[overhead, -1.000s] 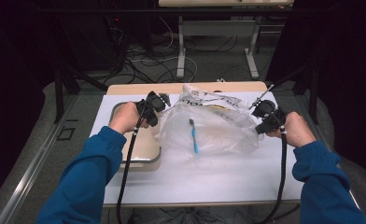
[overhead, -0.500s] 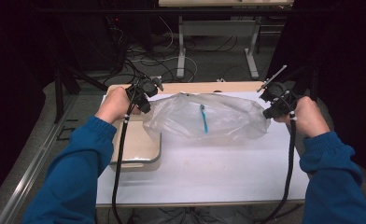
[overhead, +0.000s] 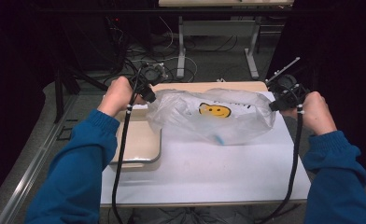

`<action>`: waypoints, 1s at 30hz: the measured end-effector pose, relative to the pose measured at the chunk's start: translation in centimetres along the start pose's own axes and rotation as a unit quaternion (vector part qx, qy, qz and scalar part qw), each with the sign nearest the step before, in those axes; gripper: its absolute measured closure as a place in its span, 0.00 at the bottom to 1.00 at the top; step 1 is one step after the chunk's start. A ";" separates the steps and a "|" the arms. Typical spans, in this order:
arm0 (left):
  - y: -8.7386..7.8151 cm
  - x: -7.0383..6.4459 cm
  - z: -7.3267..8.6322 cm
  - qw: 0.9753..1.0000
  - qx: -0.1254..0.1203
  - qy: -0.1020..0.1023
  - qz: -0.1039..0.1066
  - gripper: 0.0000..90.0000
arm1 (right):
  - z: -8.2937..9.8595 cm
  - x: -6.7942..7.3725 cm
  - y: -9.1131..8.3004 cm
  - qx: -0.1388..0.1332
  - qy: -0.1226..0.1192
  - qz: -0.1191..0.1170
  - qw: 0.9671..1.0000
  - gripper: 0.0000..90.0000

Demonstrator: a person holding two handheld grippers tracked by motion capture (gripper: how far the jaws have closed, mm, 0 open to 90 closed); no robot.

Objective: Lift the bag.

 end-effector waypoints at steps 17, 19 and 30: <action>6.1 -1.0 0.1 1.000 0.000 -0.031 0.003 1.00 | 1.6 -0.6 6.3 -0.001 0.044 -0.017 0.999 1.00; 6.7 -1.1 0.1 0.999 -0.005 -0.035 0.003 1.00 | 1.7 -0.8 6.7 -0.008 0.045 -0.010 0.999 1.00; 10.4 -2.8 -0.2 0.999 -0.004 -0.032 -0.009 1.00 | 2.9 -0.8 10.5 -0.016 0.066 -0.004 0.998 1.00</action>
Point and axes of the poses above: each handheld gripper's, and its own axes: y roughly forward along the jaws, z roughly out of its underside, x roughly to its left, the point moved 4 cm from there along y, roughly forward along the jaws, and after that the axes turned 1 degree about -z, right-handed, at the moved point
